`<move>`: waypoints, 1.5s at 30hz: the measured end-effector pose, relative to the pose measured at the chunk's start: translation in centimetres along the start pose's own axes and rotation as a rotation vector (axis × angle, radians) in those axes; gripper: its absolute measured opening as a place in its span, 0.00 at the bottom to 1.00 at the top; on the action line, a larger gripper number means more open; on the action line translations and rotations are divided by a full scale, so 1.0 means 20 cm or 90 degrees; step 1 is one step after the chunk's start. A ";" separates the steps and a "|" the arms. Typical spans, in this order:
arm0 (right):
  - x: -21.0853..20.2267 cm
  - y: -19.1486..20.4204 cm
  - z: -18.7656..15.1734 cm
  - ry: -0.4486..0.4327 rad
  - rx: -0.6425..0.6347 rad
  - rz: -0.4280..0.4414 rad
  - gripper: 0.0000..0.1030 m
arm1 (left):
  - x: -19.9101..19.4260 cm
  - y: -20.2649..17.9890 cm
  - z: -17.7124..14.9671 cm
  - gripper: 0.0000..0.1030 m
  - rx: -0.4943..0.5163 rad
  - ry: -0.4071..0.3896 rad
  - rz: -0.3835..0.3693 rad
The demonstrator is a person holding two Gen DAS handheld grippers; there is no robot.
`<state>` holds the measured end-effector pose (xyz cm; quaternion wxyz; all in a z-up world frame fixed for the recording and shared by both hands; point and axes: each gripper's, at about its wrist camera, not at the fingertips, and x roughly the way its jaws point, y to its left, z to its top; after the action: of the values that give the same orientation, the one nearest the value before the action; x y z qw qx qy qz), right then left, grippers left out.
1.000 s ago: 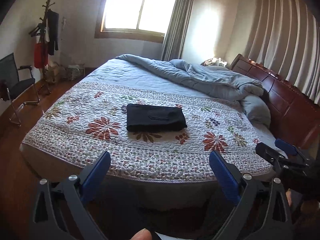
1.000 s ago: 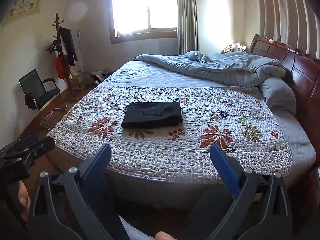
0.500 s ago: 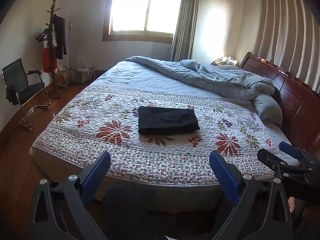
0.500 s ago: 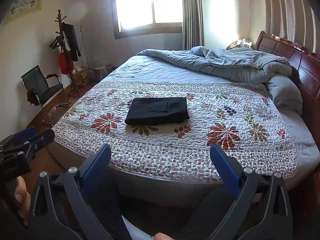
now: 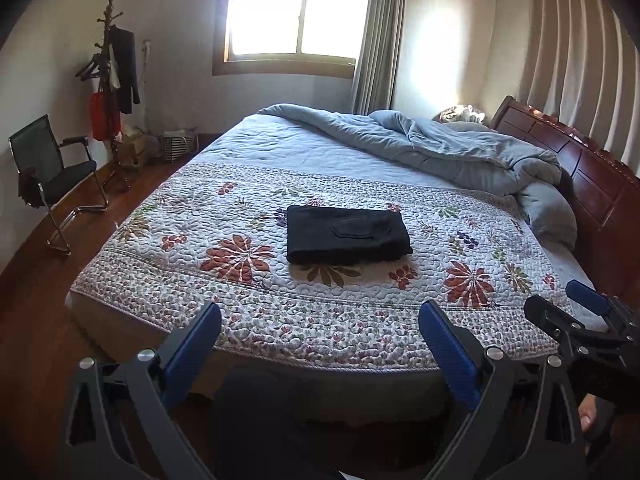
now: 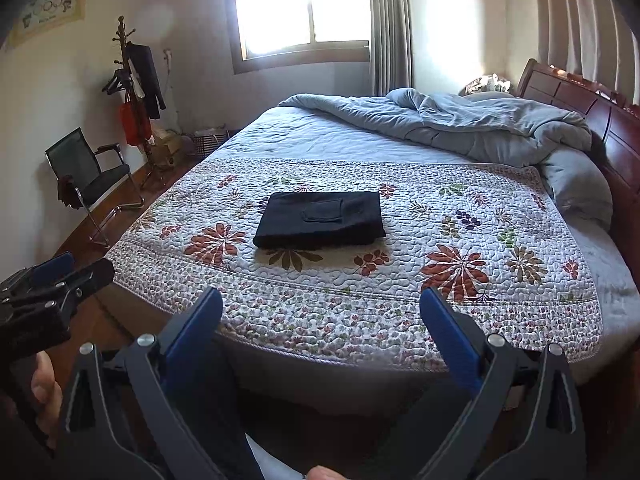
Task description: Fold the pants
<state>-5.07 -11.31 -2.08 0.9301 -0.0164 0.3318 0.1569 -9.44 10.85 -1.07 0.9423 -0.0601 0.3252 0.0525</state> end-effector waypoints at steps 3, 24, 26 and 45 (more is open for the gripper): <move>0.01 0.00 0.01 0.000 0.001 0.002 0.96 | 0.01 0.00 0.00 0.96 0.001 0.004 0.001; 0.04 -0.03 0.03 0.005 -0.002 -0.001 0.96 | 0.08 -0.01 0.01 0.96 0.006 0.019 0.006; 0.04 -0.03 0.03 0.005 -0.002 0.000 0.96 | 0.08 0.00 0.01 0.96 0.006 0.020 0.007; 0.06 -0.03 0.03 0.007 -0.003 -0.001 0.96 | 0.11 0.00 0.01 0.96 0.005 0.025 0.010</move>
<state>-3.57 -11.47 -2.44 0.9283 -0.0196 0.3367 0.1568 -7.59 10.99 -2.18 0.9356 -0.0552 0.3440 0.0573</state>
